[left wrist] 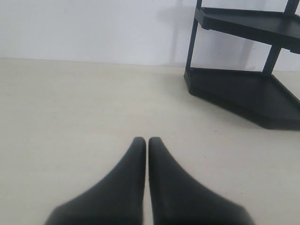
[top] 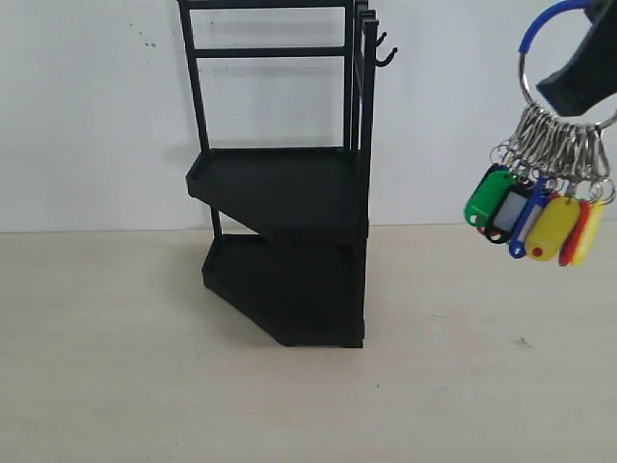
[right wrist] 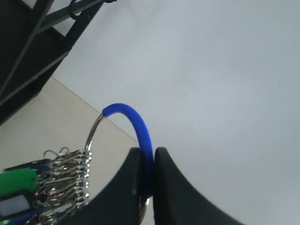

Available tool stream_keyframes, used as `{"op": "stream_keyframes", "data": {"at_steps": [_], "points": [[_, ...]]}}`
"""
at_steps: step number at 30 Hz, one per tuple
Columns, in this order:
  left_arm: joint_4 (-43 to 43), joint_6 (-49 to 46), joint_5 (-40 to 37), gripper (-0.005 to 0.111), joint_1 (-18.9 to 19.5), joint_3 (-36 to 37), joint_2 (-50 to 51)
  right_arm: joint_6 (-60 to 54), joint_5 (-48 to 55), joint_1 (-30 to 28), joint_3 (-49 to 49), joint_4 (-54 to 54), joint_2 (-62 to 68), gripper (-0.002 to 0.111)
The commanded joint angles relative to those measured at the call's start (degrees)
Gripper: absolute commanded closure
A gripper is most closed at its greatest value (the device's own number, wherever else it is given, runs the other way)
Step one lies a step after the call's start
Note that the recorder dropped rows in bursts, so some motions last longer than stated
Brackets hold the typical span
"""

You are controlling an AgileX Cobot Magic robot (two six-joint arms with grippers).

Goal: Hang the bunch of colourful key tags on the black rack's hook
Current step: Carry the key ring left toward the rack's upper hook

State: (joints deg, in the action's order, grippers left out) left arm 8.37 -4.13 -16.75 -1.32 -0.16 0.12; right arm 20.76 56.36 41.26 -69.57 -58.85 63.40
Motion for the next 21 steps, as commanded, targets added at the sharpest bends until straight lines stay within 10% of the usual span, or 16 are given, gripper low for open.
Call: {"op": "stream_keyframes", "data": {"at_steps": [1, 21], "points": [[-0.28, -0.20, 0.19, 0.102, 0.10, 0.16, -0.12, 5.89, -1.26, -0.14, -0.13, -8.77, 5.04, 0.109], [-0.28, -0.20, 0.19, 0.102, 0.10, 0.16, -0.12, 21.27, -13.19, -11.71, -7.23, -13.94, 20.68, 0.109]]}}
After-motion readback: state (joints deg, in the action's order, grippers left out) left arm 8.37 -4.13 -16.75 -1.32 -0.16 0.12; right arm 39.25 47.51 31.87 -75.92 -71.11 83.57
